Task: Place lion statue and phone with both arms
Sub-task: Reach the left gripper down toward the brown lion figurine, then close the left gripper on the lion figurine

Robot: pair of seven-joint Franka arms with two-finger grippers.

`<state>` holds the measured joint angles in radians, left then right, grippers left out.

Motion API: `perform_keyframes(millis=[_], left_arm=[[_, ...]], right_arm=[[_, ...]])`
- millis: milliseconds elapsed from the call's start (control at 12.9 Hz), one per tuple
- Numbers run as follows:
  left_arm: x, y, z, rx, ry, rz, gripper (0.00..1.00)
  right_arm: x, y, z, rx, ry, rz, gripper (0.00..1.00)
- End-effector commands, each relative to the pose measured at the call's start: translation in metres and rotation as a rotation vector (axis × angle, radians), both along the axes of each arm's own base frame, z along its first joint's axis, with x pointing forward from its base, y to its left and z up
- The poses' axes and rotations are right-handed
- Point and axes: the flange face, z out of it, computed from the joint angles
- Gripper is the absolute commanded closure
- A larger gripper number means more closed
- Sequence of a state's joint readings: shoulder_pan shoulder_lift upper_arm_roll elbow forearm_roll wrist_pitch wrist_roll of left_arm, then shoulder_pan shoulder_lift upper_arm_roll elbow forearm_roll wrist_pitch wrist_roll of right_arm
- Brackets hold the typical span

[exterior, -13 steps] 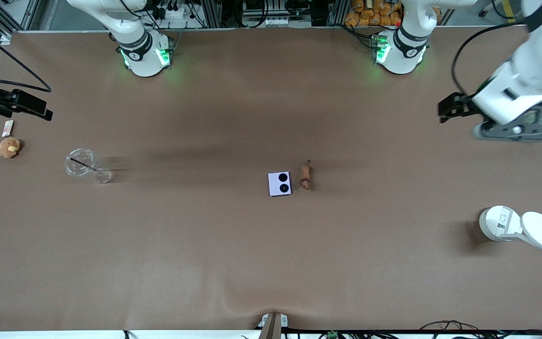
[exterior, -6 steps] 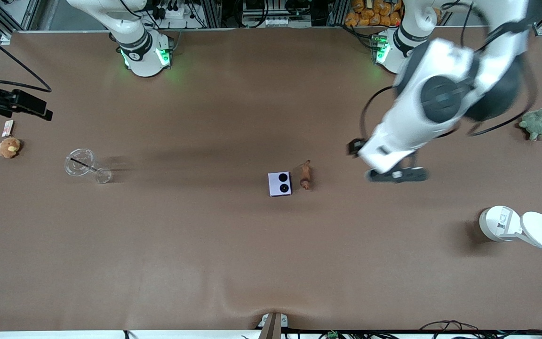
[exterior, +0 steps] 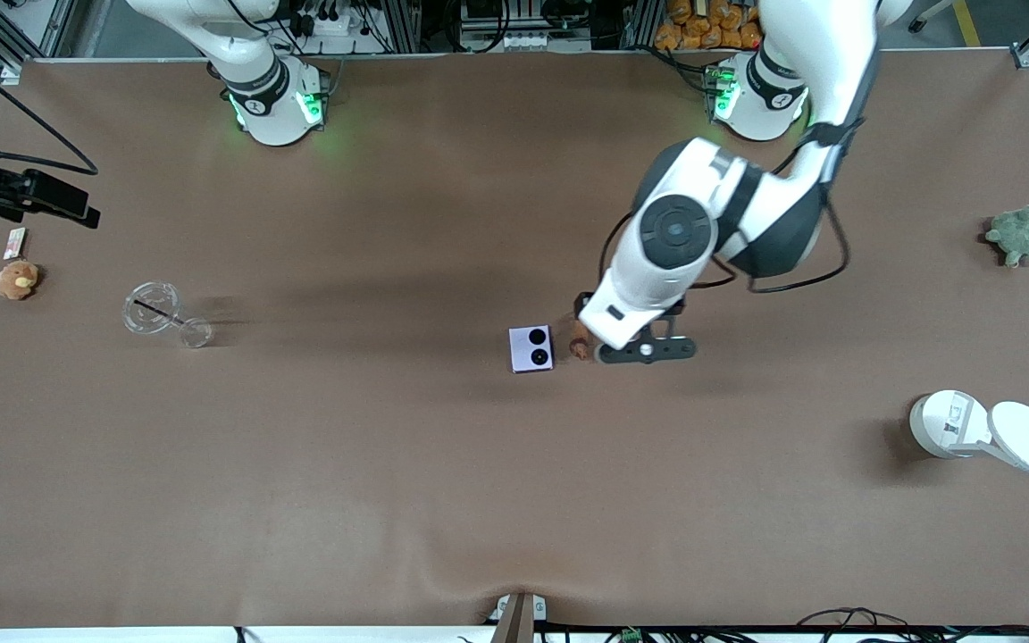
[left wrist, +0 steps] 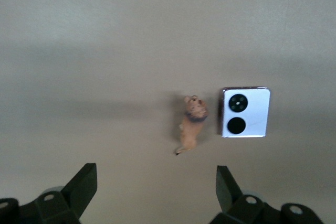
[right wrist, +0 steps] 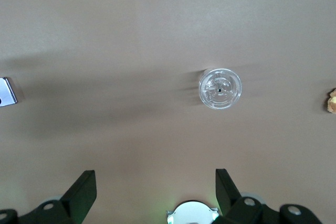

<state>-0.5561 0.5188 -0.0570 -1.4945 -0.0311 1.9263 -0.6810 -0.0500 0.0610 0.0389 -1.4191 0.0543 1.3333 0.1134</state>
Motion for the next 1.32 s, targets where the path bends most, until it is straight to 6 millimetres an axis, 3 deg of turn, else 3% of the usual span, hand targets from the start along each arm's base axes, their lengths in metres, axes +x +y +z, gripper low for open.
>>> perform_keyframes(millis=[0,232,464,696,929,1006,1083,1161,1238], left_arm=[[0.001,-0.017,-0.037,0.001,-0.005,0.069,0.0],[0.0,-0.027,-0.088,0.026,-0.008,0.045,0.0],[-0.004,-0.031,-0.124,0.058,-0.007,0.018,0.0],[-0.015,-0.044,-0.147,0.07,0.004,-0.009,0.0],[-0.023,-0.051,-0.156,0.078,0.011,-0.008,0.0],[-0.024,-0.051,-0.159,0.081,0.014,-0.004,0.05],[-0.024,-0.051,-0.16,0.081,0.016,-0.001,0.4],[-0.02,-0.047,-0.16,0.08,0.015,0.005,0.88],[-0.019,-0.045,-0.16,0.079,0.016,0.002,1.0]], right_arm=[[-0.005,-0.003,0.003,0.007,0.002,-0.002,0.0],[-0.004,0.0,0.003,0.007,0.0,0.003,0.0],[-0.005,0.001,0.004,0.007,0.0,0.006,0.0],[-0.004,0.003,0.005,0.007,-0.003,0.009,0.0],[-0.003,0.003,0.005,0.007,-0.009,0.008,0.0],[-0.002,0.002,0.005,0.007,-0.011,0.007,0.0],[0.0,0.002,0.003,0.005,-0.015,0.007,0.0],[0.002,0.003,0.005,0.006,-0.024,0.007,0.0],[0.002,0.003,0.004,0.008,-0.023,0.007,0.0]])
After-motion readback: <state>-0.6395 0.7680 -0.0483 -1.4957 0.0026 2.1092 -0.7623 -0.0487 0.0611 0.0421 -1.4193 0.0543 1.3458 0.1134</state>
